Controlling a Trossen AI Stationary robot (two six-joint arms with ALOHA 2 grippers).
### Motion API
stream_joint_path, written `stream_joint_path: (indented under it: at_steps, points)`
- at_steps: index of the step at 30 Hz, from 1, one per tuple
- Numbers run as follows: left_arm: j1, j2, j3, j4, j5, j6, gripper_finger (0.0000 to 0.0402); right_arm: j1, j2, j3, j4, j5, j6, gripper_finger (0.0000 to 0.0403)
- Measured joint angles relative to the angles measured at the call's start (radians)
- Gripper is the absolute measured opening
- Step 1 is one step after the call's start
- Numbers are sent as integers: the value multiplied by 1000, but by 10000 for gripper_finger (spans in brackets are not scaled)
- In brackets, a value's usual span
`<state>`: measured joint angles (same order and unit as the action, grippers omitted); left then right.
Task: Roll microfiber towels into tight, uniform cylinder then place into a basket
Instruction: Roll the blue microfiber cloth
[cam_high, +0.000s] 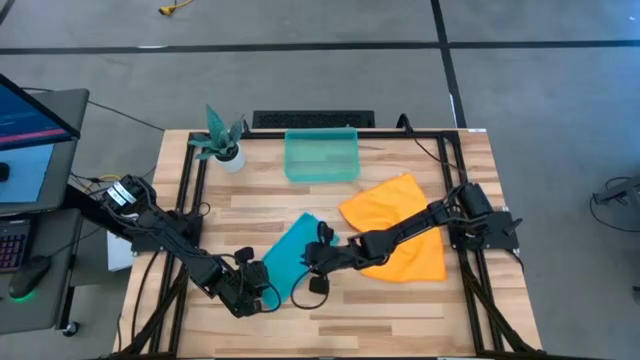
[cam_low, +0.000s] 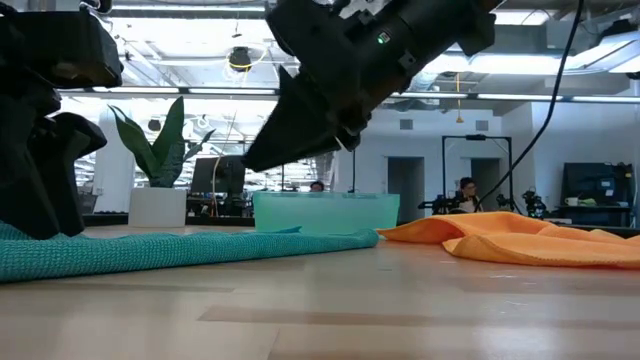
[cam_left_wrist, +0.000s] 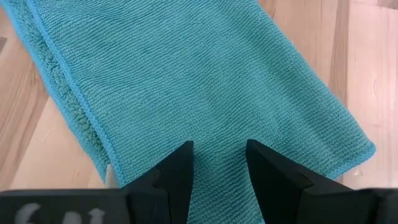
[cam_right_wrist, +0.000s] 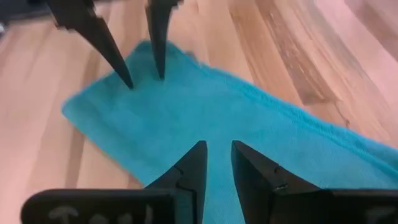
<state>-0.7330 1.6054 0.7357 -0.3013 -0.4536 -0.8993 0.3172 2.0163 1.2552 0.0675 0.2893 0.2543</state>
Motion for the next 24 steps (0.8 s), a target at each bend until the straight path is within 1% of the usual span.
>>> stream_joint_path:
  at_steps: [4,12,17,24]
  points:
    - [0,0,0,1,-4,0,139,6,0,-7,38,-3,0,97]
    - [0,0,0,1,-4,1,139,17,1,-10,44,-4,0,97]
    - [0,0,0,1,-5,1,139,31,2,-11,114,-16,0,97]
    - [0,0,0,1,-5,1,139,36,2,-10,158,-30,8,97]
